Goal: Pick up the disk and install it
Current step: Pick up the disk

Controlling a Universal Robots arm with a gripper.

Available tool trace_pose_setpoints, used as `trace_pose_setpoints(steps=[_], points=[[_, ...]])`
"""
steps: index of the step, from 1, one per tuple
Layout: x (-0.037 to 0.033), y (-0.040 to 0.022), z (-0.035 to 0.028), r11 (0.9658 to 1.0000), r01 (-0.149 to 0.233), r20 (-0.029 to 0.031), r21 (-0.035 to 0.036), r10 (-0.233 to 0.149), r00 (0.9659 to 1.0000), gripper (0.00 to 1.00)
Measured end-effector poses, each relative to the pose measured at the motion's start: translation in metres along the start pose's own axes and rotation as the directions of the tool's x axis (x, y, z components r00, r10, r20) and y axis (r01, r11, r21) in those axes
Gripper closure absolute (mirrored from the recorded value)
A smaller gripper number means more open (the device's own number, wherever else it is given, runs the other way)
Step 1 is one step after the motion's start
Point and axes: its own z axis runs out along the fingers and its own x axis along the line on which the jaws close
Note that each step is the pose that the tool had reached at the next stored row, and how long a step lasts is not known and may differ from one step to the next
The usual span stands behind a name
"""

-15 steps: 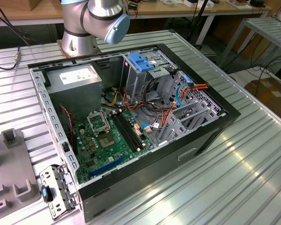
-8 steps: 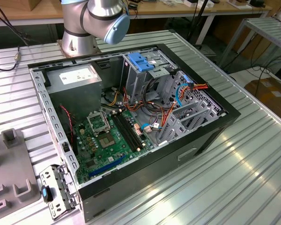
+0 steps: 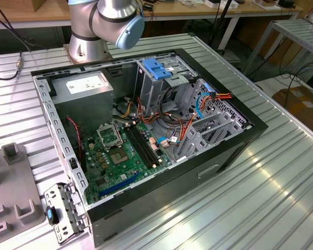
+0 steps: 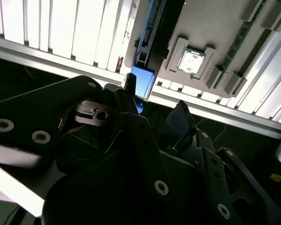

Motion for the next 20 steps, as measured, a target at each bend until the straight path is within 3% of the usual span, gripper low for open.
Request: trace_pose_setpoints(steps=[3,8,13,15,16,20], points=[[-0.0001,0.0000,0.0021,0.9982,0.060,0.0001,0.0000,-0.060,0.9982,0.46],[-0.0007,0.0000,0.0061,0.9980,0.063,0.0004,0.0071,-0.063,0.9980,0.46],[-0.0037,0.0004,0.0140,0.9972,0.075,0.0006,0.0092,-0.075,0.9972,0.46],[-0.0038,0.0003,0.0158,0.9942,0.107,-0.0002,0.0089,-0.107,0.9942,0.46],[-0.0038,0.0003,0.0176,0.9903,0.138,-0.0007,0.0088,-0.138,0.9904,0.46],[-0.0038,0.0002,0.0241,0.9891,0.147,-0.0006,0.0089,-0.147,0.9891,0.46]])
